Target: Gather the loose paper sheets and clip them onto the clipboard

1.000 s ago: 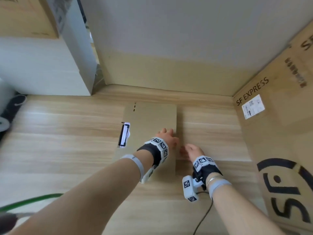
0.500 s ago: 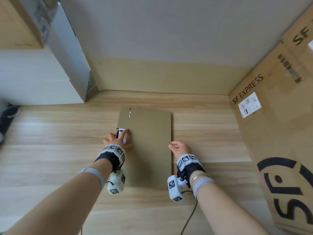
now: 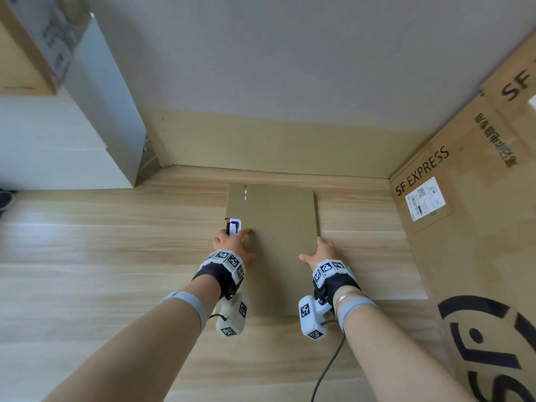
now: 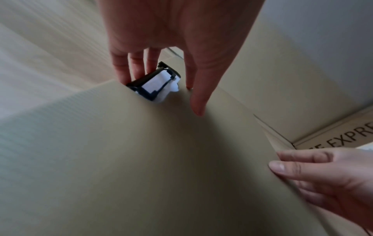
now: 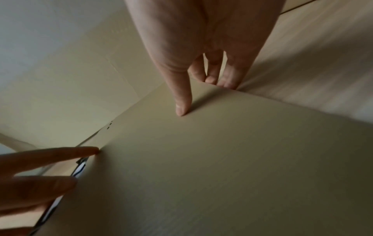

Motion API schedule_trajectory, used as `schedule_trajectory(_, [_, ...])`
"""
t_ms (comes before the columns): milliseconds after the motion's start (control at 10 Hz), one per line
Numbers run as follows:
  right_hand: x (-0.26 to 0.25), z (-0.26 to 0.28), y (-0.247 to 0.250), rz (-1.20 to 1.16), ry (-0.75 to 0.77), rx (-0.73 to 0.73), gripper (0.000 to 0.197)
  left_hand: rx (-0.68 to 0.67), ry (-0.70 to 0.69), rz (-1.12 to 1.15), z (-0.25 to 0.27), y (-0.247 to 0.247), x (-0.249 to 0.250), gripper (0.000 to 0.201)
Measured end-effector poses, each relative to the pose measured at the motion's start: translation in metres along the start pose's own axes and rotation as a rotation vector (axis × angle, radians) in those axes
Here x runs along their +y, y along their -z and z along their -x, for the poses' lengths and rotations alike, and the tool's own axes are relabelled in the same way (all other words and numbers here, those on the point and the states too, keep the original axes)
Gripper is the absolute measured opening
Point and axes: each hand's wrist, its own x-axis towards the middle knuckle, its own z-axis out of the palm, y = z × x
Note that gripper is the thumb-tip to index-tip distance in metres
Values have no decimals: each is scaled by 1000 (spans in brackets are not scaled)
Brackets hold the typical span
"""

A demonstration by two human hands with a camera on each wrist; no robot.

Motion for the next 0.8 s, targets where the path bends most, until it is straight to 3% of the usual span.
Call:
schedule_trajectory(300, [-2, -33, 18, 4, -7, 48, 68, 47, -46, -41, -24, -5, 24, 70])
schedule_trajectory(500, [-3, -41, 23, 38, 7, 26, 72, 58, -43, -47, -26, -2, 28, 70])
schedule_trajectory(800, [-9, -20, 36, 24, 38, 52, 70, 36, -49, 10, -4, 14, 30, 52])
